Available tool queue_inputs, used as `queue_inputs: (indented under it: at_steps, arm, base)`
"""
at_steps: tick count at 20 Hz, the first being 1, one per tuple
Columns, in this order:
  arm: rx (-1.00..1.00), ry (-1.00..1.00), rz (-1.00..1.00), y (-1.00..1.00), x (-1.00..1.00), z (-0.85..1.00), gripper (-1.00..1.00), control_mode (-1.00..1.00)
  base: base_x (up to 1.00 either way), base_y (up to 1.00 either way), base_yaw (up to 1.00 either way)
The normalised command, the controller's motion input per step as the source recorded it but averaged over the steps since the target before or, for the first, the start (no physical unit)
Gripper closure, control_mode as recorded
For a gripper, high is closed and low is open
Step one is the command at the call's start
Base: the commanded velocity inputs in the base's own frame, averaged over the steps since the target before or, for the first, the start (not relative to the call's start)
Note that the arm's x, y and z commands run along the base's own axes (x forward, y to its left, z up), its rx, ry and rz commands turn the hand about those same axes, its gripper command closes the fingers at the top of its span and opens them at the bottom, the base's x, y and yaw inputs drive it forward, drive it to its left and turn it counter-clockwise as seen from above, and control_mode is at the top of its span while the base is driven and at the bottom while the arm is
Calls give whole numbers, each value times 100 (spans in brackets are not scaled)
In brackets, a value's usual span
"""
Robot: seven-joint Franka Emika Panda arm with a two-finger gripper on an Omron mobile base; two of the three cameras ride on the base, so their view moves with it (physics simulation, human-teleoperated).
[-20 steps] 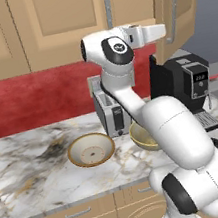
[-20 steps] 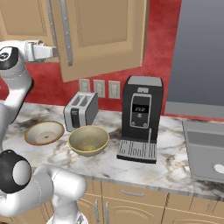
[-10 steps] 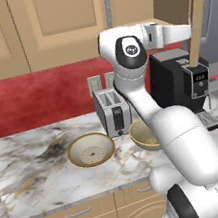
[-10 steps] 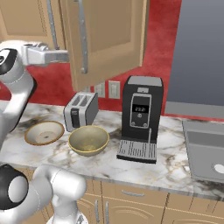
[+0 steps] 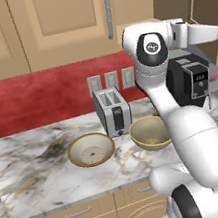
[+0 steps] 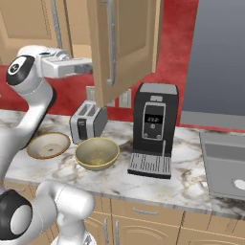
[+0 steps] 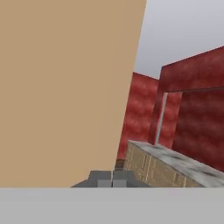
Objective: Open the cabinet. Pick the bowls from the counter and place them in the cabinet. Then close the cabinet.
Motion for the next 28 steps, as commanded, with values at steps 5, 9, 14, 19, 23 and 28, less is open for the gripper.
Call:
queue_inputs:
  at_steps: [5, 9, 14, 19, 23, 28]
  arm:
    - [0, -5, -13, -58, -10, 0, 100, -100]
    - [0, -3, -10, -47, 0, 0, 100, -100]
    - [-1, 0, -8, -45, 1, 0, 100, -100]
    - [0, 0, -1, -14, 5, 0, 100, -100]
    - [-2, -1, 0, 0, 0, 0, 100, -100]
    - [-1, -8, 3, 40, -5, 3, 100, -100]
  base:
    - [0, 0, 0]
    - [0, 0, 0]
    - [0, 0, 0]
    - [0, 0, 0]
    - [0, 0, 0]
    - [0, 0, 0]
